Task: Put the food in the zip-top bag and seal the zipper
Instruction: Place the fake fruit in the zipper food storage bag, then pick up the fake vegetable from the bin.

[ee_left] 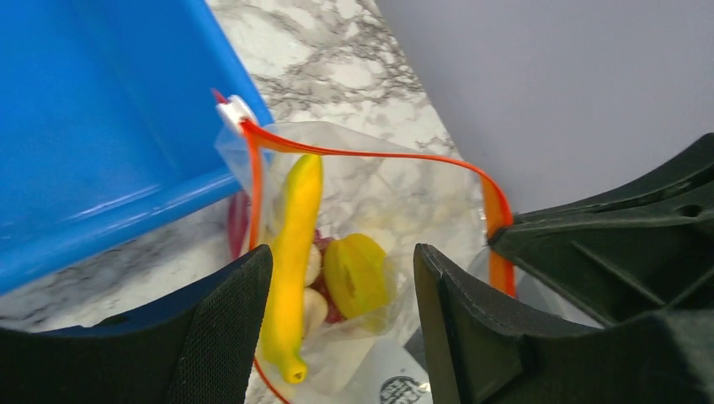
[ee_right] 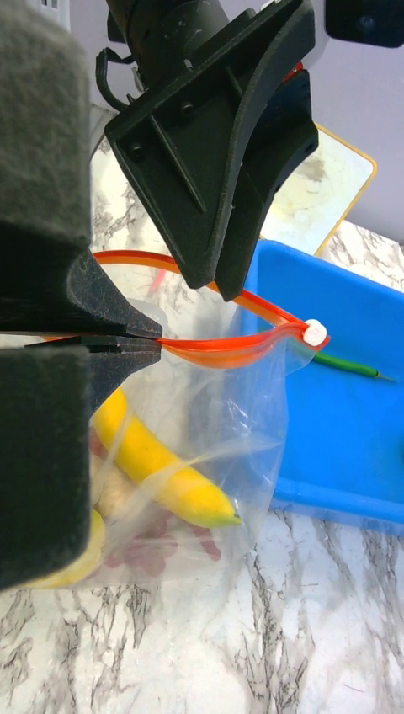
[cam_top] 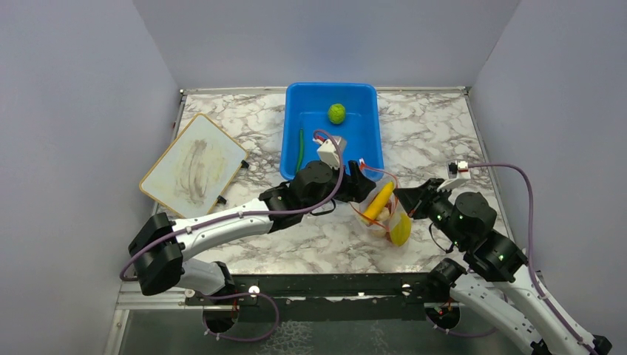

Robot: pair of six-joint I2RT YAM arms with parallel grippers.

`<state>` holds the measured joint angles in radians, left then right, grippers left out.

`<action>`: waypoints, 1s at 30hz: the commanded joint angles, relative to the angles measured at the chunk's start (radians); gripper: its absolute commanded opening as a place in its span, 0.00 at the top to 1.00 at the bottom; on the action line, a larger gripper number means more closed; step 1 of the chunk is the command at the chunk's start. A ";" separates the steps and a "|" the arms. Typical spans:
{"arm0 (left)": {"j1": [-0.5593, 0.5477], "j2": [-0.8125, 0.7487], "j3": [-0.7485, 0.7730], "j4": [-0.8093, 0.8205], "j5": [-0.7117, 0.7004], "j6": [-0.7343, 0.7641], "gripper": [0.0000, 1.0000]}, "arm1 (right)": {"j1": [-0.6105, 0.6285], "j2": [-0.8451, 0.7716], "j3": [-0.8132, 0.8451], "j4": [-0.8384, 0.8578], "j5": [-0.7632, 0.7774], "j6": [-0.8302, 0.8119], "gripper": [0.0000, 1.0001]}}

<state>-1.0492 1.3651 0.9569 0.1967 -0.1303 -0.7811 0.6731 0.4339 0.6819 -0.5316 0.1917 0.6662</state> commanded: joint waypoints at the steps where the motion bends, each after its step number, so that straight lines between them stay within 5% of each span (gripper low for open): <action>1: -0.005 -0.040 0.039 -0.164 -0.109 0.129 0.35 | 0.004 -0.014 0.036 -0.027 0.034 -0.032 0.99; 14: -0.004 0.056 0.143 -0.266 -0.097 0.213 0.24 | 0.005 0.002 0.051 -0.049 0.019 -0.049 0.99; 30: 0.012 -0.021 0.212 -0.332 -0.168 0.363 0.29 | 0.005 -0.027 0.098 -0.094 0.114 -0.058 0.99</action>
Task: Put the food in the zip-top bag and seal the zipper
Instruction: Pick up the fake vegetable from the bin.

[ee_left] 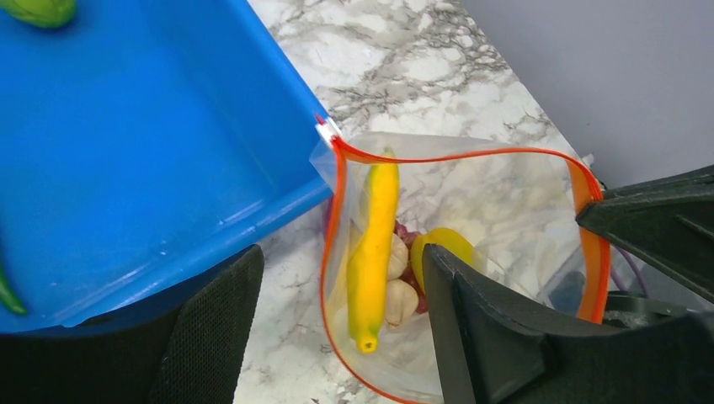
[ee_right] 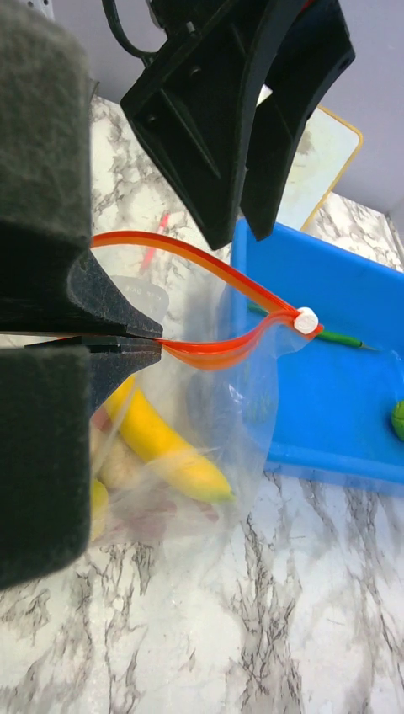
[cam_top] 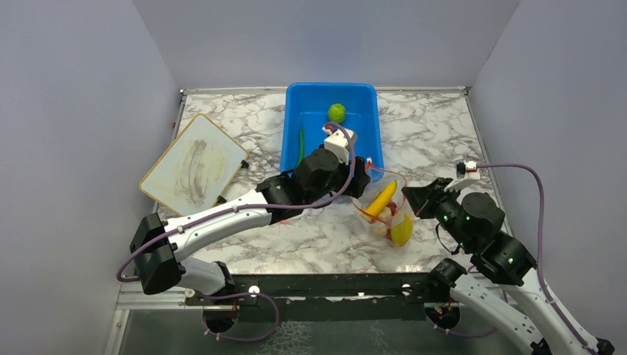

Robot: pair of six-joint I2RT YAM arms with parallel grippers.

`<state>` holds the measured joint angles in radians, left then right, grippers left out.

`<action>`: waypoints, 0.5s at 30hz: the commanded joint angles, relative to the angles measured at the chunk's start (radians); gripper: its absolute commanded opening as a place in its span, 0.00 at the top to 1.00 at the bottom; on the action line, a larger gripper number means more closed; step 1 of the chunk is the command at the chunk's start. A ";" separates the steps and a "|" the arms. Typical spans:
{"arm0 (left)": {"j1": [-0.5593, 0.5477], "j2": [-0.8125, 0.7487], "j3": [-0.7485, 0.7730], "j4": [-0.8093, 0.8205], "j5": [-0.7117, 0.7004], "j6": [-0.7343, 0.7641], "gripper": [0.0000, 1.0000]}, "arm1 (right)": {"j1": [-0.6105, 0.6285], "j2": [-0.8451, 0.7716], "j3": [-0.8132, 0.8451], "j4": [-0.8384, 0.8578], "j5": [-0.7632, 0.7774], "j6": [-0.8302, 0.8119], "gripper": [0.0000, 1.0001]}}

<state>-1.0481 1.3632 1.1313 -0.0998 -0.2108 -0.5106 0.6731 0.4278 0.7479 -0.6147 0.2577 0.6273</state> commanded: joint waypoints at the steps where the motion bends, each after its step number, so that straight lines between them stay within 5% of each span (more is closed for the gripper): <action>1: 0.018 -0.017 0.042 -0.039 -0.104 0.117 0.30 | 0.005 -0.023 0.034 -0.011 0.050 -0.022 0.99; 15: 0.250 0.068 0.097 -0.081 -0.070 0.193 0.38 | 0.004 -0.060 0.030 -0.017 0.038 -0.037 0.99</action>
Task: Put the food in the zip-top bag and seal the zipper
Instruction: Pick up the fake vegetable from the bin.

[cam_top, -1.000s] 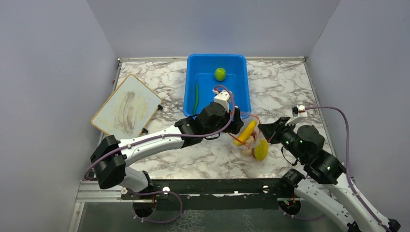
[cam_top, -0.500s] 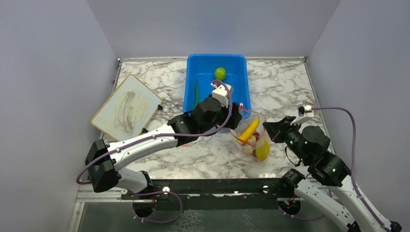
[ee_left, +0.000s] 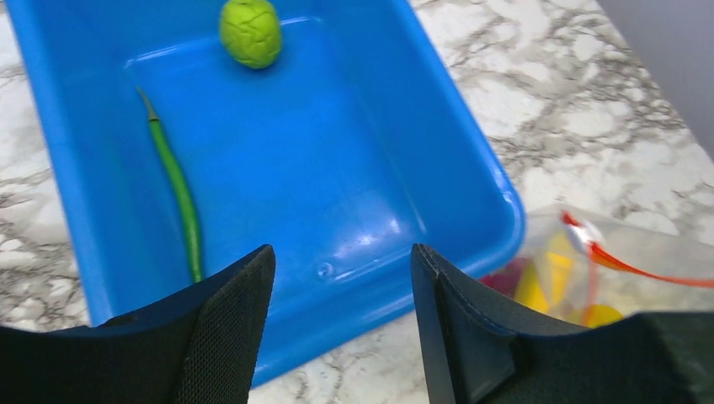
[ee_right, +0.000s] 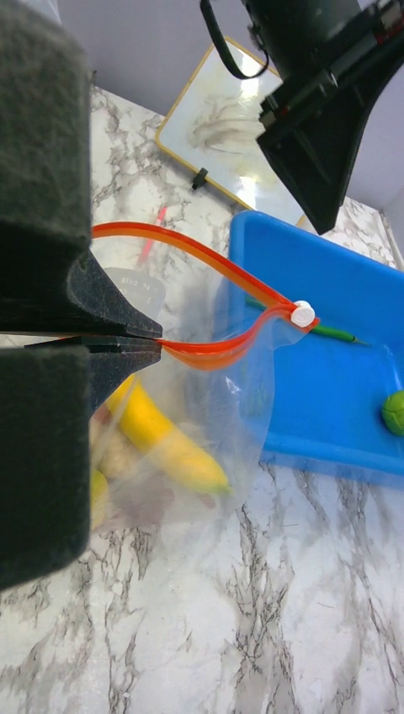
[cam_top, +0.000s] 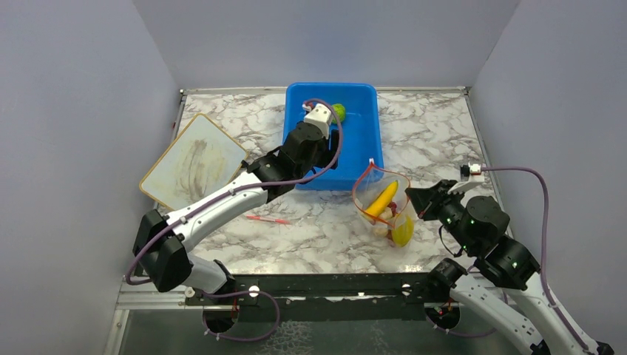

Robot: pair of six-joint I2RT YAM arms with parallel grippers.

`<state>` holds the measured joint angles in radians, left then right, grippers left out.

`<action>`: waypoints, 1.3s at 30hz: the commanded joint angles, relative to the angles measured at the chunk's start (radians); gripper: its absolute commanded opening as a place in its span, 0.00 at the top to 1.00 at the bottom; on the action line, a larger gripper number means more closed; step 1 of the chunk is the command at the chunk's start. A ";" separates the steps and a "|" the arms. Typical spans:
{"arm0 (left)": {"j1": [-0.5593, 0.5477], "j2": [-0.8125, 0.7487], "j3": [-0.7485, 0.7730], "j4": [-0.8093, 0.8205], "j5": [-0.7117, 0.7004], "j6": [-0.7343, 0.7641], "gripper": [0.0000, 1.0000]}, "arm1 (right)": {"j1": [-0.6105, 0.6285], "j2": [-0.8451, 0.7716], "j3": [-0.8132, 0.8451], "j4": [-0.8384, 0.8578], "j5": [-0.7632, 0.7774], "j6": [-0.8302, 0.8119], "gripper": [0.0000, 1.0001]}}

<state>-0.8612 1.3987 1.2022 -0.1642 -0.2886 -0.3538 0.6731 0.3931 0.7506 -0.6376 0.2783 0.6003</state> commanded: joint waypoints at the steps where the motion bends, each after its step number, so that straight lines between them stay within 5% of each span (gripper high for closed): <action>1: 0.081 0.046 0.028 -0.015 0.009 0.048 0.39 | 0.005 -0.030 0.021 0.013 0.013 -0.009 0.99; 13: 0.271 0.421 0.275 -0.095 0.052 0.151 0.39 | 0.004 -0.030 0.050 0.008 0.024 -0.043 0.99; 22: 0.308 0.694 0.500 -0.170 -0.013 0.204 0.55 | 0.005 -0.013 0.074 0.008 0.035 -0.051 0.99; 39: 0.348 0.866 0.650 -0.238 -0.128 0.245 0.62 | 0.005 -0.003 0.073 0.014 0.015 -0.039 0.99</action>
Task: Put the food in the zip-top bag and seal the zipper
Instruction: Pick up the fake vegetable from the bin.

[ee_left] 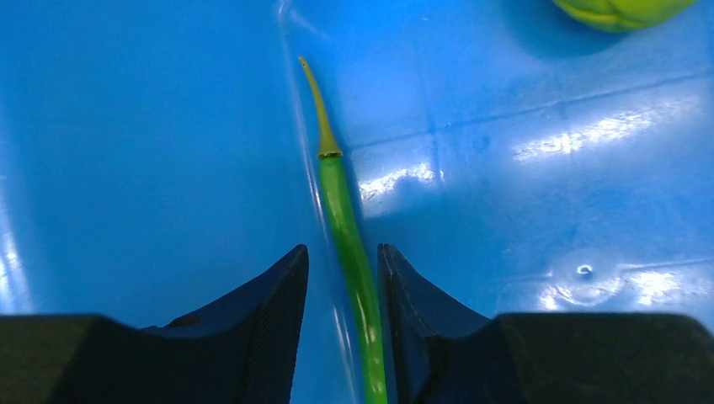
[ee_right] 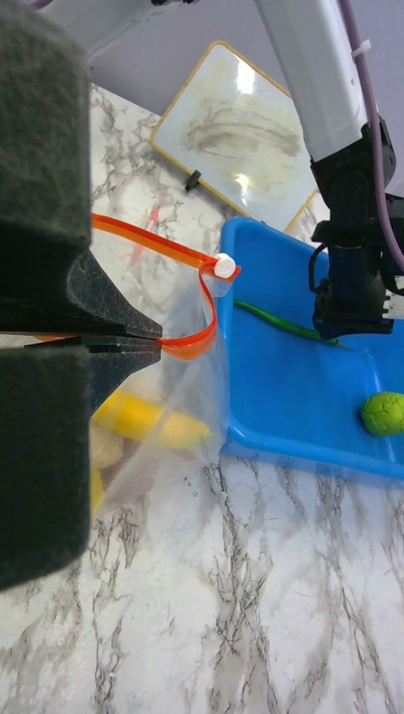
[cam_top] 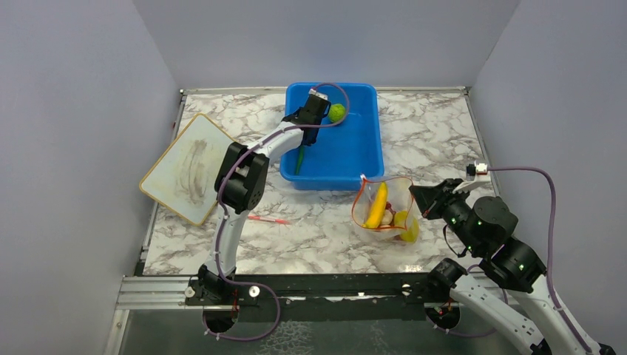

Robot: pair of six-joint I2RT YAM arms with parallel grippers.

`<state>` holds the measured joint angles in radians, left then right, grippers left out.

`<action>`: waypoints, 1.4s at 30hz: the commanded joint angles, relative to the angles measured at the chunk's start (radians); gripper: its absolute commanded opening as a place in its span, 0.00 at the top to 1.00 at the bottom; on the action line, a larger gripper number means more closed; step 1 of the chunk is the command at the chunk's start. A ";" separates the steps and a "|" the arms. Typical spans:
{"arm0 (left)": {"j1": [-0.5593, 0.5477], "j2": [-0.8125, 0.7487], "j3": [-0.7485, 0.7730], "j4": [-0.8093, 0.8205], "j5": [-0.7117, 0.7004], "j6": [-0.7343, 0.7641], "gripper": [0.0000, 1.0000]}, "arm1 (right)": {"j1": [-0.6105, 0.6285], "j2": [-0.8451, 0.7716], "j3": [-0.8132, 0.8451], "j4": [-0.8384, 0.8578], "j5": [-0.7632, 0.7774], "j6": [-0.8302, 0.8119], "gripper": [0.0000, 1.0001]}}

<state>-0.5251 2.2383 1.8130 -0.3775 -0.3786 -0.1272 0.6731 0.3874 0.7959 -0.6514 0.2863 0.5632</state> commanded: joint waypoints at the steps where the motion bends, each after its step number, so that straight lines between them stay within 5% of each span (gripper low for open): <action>1: 0.016 0.028 0.040 -0.025 -0.025 0.015 0.63 | 0.005 0.004 0.028 0.028 0.006 0.000 0.99; 23: 0.037 0.123 0.063 -0.043 0.042 -0.023 0.68 | 0.005 0.002 0.026 0.028 -0.004 0.009 0.99; 36: 0.037 0.084 0.065 -0.057 0.127 -0.032 0.92 | 0.005 -0.006 0.016 0.022 -0.004 0.020 0.99; 42: 0.037 0.025 0.053 -0.055 0.162 -0.051 0.94 | 0.005 0.000 0.008 0.034 -0.020 0.030 0.99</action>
<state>-0.4919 2.3238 1.8622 -0.3885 -0.2829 -0.1654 0.6735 0.3916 0.7959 -0.6514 0.2840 0.5747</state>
